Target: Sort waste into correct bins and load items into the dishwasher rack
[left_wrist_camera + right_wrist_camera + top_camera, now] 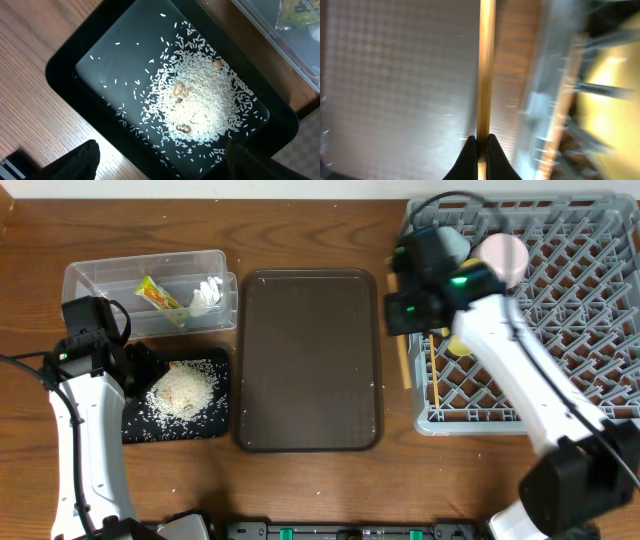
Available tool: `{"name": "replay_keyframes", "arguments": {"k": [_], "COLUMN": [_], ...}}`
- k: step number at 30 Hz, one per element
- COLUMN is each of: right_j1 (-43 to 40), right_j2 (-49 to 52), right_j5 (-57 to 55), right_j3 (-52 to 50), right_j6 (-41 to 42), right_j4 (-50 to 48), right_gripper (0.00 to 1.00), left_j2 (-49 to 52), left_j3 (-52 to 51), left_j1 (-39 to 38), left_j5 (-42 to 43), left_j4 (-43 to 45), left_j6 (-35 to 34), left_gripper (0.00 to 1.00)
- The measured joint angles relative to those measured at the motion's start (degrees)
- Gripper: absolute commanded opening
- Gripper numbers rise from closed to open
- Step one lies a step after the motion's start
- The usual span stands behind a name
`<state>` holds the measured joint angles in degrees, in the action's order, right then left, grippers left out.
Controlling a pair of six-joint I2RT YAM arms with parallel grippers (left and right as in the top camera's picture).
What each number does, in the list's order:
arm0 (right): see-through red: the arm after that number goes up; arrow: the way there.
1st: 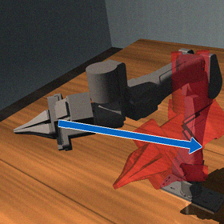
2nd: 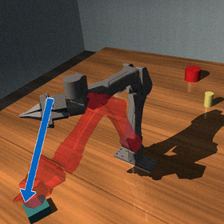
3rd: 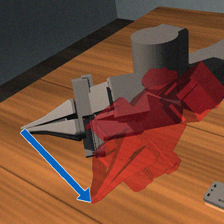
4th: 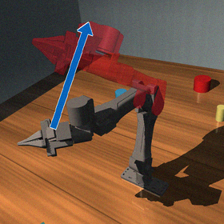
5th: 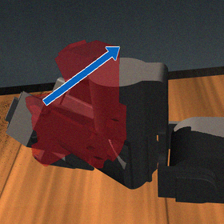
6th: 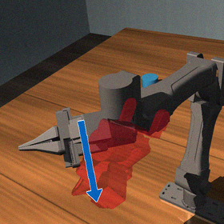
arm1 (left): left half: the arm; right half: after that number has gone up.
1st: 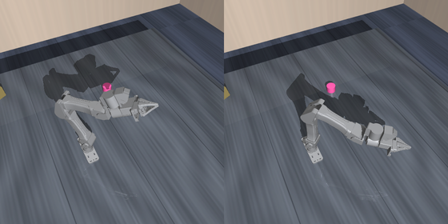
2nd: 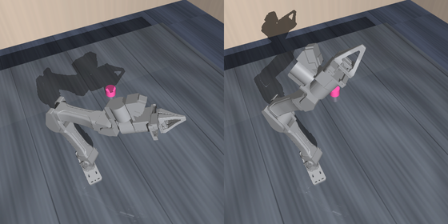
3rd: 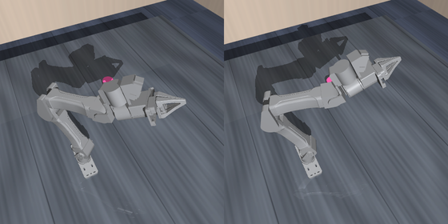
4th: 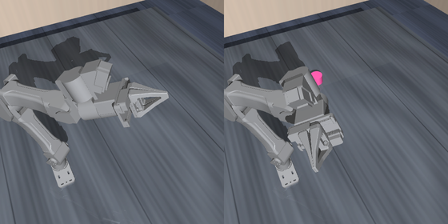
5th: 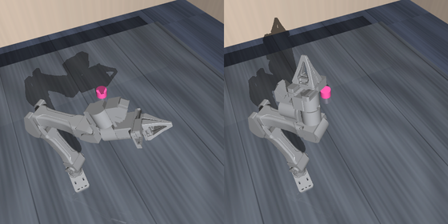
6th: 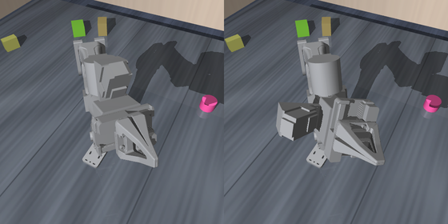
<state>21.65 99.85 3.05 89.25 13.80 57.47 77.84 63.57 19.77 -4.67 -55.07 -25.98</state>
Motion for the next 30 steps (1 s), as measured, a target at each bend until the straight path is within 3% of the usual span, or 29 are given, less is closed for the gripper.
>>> {"name": "replay_keyframes", "arguments": {"k": [8, 10, 13, 20, 30], "right_j1": [-8.57, -9.14, -9.05, -9.05, -9.11], "right_j2": [2.99, 4.61, 6.73, 7.23, 2.29], "right_j5": [-2.97, -3.17, -2.91, -2.49, -0.04], "right_j3": [-0.04, -0.09, -0.24, -0.48, -0.63], "right_j6": [-4.50, -5.14, -6.38, -6.58, -5.22], "right_j4": [3.96, 4.02, 3.65, 2.75, 1.84], "right_gripper": [0.02, 0.09, 0.30, 0.33, 0.40], "left_j2": [0.00, 0.00, 0.00, 0.00, 0.00], "left_j3": [0.00, 0.00, 0.00, 0.00, 0.00], "left_j1": [0.00, 0.00, 0.00, -2.01, -14.91], "left_j5": [0.00, 0.02, 0.70, 1.99, 3.30], "left_j4": [0.00, 0.00, 0.07, 2.08, 3.80], "left_j6": [0.02, 0.00, 0.04, 1.27, 11.23], "left_gripper": [0.83, 0.83, 0.83, 0.83, 0.84]}}
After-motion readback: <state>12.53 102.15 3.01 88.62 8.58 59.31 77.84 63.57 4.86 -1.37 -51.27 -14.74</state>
